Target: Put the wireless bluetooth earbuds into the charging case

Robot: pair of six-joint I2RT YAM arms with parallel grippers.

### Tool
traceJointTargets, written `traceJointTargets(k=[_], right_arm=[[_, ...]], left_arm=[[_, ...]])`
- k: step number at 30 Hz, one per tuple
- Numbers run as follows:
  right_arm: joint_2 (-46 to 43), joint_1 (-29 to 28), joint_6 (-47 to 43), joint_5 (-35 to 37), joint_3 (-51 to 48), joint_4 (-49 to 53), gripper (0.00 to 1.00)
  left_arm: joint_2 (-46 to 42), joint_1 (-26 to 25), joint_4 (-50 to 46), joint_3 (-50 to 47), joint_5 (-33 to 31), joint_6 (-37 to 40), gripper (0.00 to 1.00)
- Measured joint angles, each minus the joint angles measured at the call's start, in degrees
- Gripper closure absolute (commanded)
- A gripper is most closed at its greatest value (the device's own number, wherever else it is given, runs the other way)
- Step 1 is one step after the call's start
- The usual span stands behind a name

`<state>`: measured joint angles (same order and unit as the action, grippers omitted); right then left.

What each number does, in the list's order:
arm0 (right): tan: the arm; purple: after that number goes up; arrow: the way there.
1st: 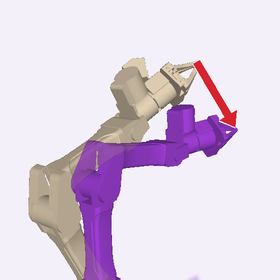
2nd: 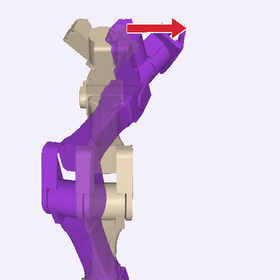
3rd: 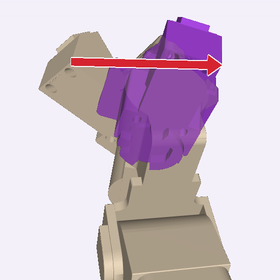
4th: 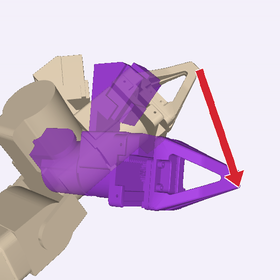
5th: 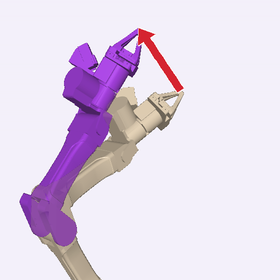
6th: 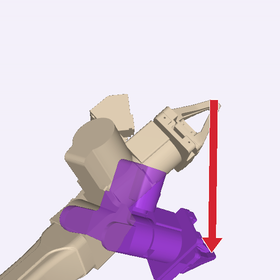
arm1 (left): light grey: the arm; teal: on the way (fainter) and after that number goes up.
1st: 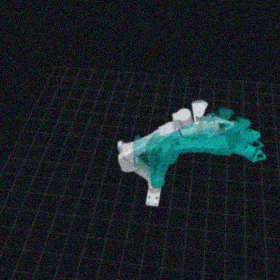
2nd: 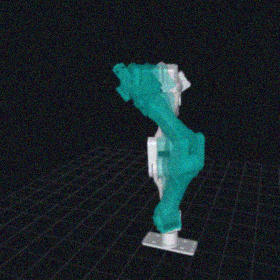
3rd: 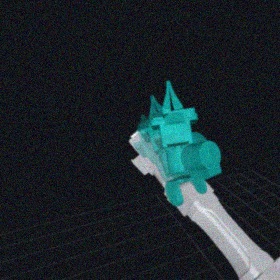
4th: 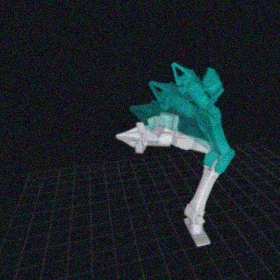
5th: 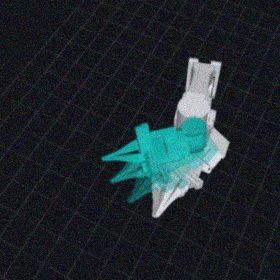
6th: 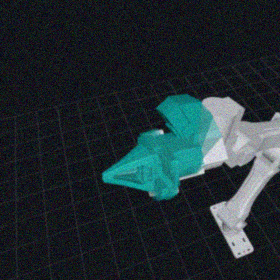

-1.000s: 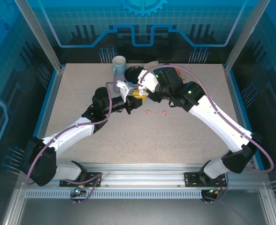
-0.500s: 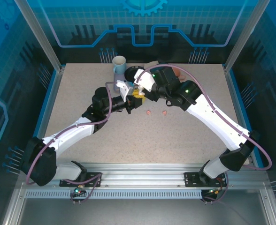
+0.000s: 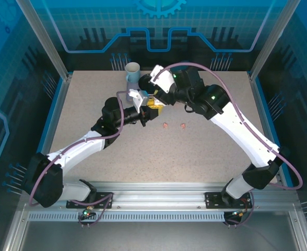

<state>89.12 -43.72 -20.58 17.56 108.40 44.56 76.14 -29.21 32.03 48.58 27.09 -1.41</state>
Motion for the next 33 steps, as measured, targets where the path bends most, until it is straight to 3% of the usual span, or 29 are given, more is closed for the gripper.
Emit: traceJointTargets(k=[7, 11, 14, 21, 33], right_arm=[[-0.55, 8.59, 16.04, -6.29, 1.88, 0.17, 0.28], [-3.82, 17.25, 30.84, -17.11, -5.05, -2.10, 0.26], [-5.57, 20.22, 39.56, -23.96, -10.82, -3.80, 0.26], [-6.03, 20.55, 52.83, -34.16, -20.61, -10.64, 0.27], [-7.17, 18.34, 56.63, -38.88, -20.35, -15.87, 0.27]], left_arm=[[0.00, 0.00, 0.44, 0.00, -0.09, 0.00, 1.00], [0.00, 0.00, 1.09, -0.02, -0.57, -0.11, 1.00], [0.00, 0.00, 1.73, -0.02, -0.90, -0.13, 1.00], [0.07, 0.00, 2.36, -0.07, -1.44, -0.15, 1.00], [0.44, 0.00, 2.99, -0.07, -1.77, -0.15, 1.00]])
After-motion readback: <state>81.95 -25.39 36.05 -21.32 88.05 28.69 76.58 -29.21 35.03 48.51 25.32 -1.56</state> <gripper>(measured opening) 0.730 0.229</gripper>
